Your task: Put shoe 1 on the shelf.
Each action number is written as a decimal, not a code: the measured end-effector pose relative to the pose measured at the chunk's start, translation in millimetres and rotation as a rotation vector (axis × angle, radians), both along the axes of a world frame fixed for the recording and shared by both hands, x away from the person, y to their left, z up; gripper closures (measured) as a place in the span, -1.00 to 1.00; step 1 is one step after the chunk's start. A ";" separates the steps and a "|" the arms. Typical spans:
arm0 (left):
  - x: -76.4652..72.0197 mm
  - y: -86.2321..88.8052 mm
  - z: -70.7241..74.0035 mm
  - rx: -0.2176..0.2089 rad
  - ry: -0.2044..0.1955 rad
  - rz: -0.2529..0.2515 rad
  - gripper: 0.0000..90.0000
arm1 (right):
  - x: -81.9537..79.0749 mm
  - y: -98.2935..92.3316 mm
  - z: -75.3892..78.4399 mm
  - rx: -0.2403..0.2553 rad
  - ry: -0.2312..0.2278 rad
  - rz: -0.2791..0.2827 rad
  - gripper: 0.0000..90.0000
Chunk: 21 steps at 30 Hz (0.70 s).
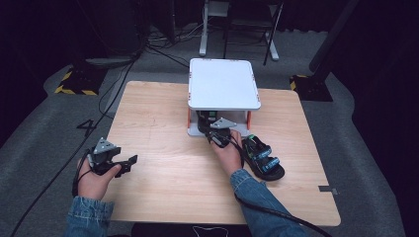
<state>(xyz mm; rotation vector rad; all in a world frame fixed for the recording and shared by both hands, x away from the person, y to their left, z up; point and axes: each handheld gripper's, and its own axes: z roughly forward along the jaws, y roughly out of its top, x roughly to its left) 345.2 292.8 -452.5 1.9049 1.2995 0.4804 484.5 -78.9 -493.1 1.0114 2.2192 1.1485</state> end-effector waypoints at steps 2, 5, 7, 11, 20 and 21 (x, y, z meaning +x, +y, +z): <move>-0.5 2.8 -0.3 -0.001 0.002 0.003 -0.41 | 8.5 6.2 -0.2 -0.014 -0.008 0.002 0.70; -0.6 3.9 -1.1 -0.005 0.002 0.008 -0.41 | 21.5 10.5 -0.3 0.012 -0.005 -0.020 0.61; -0.8 3.9 -0.8 -0.007 0.001 0.007 -0.41 | 25.3 9.7 -0.5 -0.002 -0.012 -0.023 0.53; 0.3 1.9 0.5 -0.004 0.000 0.004 -0.41 | 21.9 1.4 0.6 0.017 -0.029 -0.039 0.16; 4.9 -9.9 5.4 0.002 -0.010 -0.021 -0.41 | -16.9 -11.5 33.0 0.073 -0.038 0.059 -0.02; 5.4 -10.4 5.7 0.004 -0.012 -0.023 -0.41 | -22.9 -15.3 41.1 0.086 -0.038 0.071 -0.04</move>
